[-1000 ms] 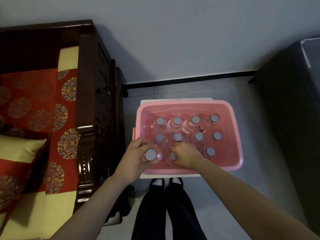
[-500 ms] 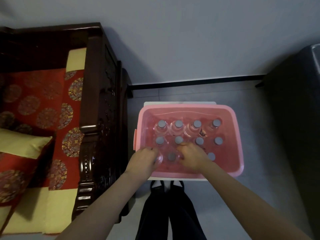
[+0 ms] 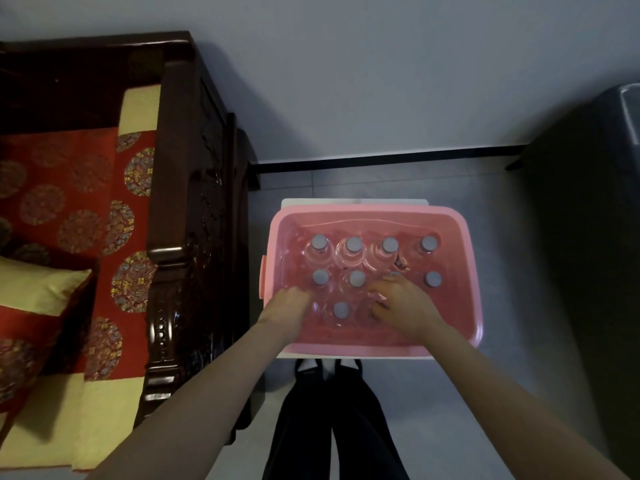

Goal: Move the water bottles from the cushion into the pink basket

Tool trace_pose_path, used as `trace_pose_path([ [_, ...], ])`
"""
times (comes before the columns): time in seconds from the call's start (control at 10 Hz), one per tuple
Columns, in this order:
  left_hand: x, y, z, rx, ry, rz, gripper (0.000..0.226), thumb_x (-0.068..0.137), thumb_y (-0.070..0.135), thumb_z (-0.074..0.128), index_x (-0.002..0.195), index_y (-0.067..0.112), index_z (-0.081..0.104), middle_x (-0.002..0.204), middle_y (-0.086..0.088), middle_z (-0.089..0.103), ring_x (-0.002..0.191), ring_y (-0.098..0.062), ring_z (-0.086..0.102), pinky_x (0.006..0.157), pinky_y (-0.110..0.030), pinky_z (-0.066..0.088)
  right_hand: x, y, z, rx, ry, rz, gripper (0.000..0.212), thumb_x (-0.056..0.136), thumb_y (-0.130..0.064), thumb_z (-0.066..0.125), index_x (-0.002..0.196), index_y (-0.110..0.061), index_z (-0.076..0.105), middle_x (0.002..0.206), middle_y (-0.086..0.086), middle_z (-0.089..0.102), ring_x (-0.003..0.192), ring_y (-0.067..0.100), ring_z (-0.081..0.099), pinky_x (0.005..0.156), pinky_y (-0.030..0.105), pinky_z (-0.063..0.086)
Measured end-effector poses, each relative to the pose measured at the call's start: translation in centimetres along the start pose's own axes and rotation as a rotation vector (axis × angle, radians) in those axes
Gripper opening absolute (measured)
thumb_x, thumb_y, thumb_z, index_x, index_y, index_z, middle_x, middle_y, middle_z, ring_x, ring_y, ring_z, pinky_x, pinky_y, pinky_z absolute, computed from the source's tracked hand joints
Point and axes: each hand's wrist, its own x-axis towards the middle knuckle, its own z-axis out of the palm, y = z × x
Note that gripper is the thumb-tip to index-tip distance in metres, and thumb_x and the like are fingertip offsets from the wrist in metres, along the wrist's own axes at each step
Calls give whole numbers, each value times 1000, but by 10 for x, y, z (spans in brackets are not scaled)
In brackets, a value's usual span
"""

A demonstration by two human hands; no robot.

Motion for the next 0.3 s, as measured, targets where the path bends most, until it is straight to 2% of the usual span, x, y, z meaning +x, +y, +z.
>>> trace_pose_path([
  [0.1,9,2,2,-16,-31,-27,27,85,0,49,105,9,66,108,-17,66,102,-36,63,77,-37,46,0,0,-4,1,16,-22,15,82,-15,56,90,-6,65,98,8,65,93,29,58,71,41,49],
  [0.2,13,2,1,31,-60,-37,28,86,3,52,108,12,67,111,-15,67,104,-34,64,86,-39,51,2,-3,-16,14,41,-4,17,81,-16,54,90,-7,67,90,6,66,84,29,58,68,43,50],
  [0.3,7,2,1,82,-54,-46,29,88,9,52,114,14,64,118,-14,64,110,-34,62,89,-41,49,2,-12,-28,36,64,-20,15,80,-17,55,86,-7,64,88,7,66,83,31,56,70,43,50],
])
